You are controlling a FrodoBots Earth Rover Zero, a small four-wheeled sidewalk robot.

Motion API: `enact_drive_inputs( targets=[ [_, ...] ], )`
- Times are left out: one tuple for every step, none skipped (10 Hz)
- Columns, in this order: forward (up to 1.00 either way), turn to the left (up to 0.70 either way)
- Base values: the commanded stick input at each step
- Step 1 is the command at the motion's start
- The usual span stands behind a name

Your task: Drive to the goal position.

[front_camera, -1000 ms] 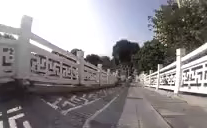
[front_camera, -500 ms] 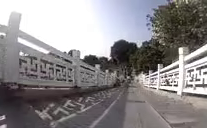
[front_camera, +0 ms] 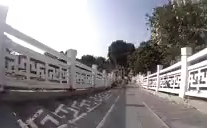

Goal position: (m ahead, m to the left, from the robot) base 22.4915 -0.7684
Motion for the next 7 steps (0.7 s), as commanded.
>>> enact_drive_inputs(
  targets=[
    [0.45, -0.21],
    [0.45, 0.00],
    [0.45, 0.00],
    [0.45, 0.00],
    [0.45, 0.00],
    [0.45, 0.00],
    [0.45, 0.00]
  ],
)
